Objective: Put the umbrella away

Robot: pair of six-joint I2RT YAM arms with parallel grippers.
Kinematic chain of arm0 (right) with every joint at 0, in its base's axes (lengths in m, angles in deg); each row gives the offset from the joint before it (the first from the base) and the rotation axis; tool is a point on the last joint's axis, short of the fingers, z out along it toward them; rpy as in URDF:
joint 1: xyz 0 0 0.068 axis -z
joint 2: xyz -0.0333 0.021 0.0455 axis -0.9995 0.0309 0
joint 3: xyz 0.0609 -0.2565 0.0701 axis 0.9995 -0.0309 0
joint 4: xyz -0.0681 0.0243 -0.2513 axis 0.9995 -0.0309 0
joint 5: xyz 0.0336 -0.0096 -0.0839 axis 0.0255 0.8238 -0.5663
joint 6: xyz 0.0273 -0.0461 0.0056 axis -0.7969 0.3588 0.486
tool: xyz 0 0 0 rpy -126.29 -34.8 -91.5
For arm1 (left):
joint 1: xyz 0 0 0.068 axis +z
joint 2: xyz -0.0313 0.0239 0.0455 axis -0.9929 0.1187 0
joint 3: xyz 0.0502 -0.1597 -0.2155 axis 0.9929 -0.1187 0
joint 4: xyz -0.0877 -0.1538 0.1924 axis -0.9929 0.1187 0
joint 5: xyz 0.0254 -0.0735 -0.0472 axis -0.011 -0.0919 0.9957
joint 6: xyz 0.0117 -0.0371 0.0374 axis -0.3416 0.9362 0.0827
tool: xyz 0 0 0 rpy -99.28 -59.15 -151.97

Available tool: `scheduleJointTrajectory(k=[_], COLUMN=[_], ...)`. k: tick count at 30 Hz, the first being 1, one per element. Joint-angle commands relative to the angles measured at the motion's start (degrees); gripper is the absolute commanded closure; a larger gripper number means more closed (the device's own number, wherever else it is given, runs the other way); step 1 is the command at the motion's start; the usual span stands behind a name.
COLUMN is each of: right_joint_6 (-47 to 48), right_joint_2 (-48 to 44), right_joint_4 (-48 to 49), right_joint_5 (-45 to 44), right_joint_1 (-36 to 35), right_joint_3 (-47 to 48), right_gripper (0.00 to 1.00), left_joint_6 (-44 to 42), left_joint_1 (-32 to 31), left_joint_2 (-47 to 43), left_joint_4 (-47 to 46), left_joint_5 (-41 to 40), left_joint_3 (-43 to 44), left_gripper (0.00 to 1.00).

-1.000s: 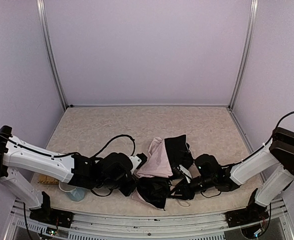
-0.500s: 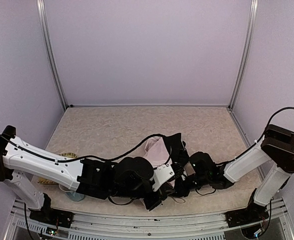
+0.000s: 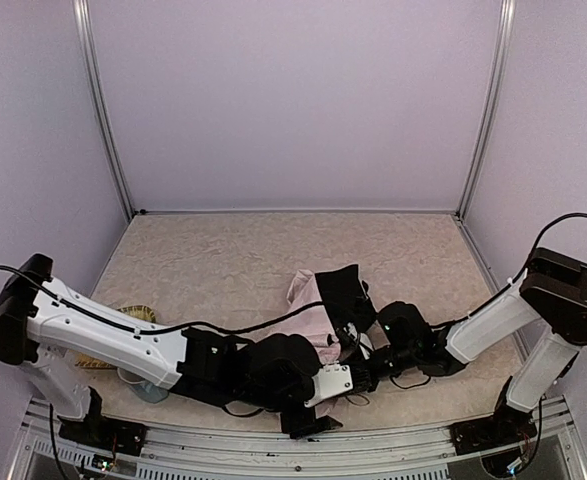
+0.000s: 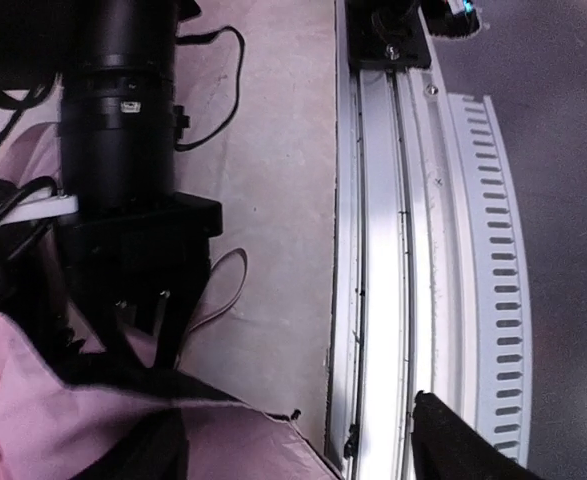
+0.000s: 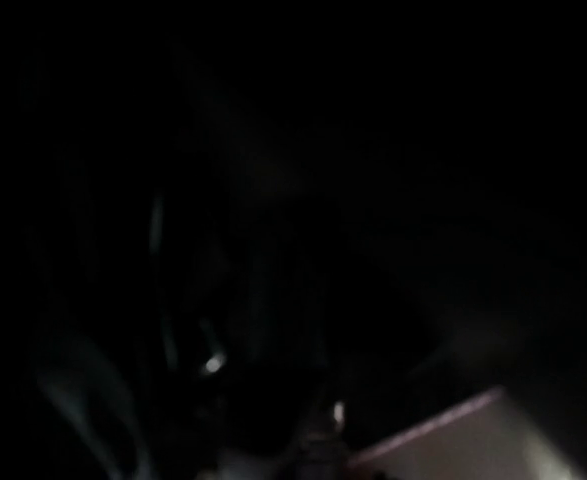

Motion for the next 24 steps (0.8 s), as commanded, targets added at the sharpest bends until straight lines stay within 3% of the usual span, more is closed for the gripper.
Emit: scheduleJointTrajectory(k=[1,4,7,14,24], right_joint_6=[0.3,1.2,1.8,4.1,8.9], right_joint_2=[0.4,0.2,-0.2,-3.3,-25.9], right_joint_4=[-8.6,-9.7,-10.3,-12.9,-21.6], right_joint_5=[1.6,2.0,2.8,4.5,-5.3], right_joint_1=[2.0,2.1,2.3,2.3,3.5], right_joint_3=[-0.4,-0.2,0.1,1.7,9.2], right_gripper=[1.00,1.00,1.00,1.00,1.00], left_joint_6=[-7.3,-11.5,-13.8,-13.8,-6.3], left_joint_1=[-0.5,-0.6,-0.6,-0.1,5.2], left_joint_2=[-16.1,-25.4,-31.5,-32.4,-39.4], left_joint_4=[-2.2,-7.6,-10.7,-18.7,-39.2], left_joint_5=[-0.5,-2.3,-4.2,-18.5,-22.0], left_joint_3=[-6.6,-14.7,-21.7,-29.9,-39.3], left_gripper=[0.17,0.11,0.14,0.18,0.12])
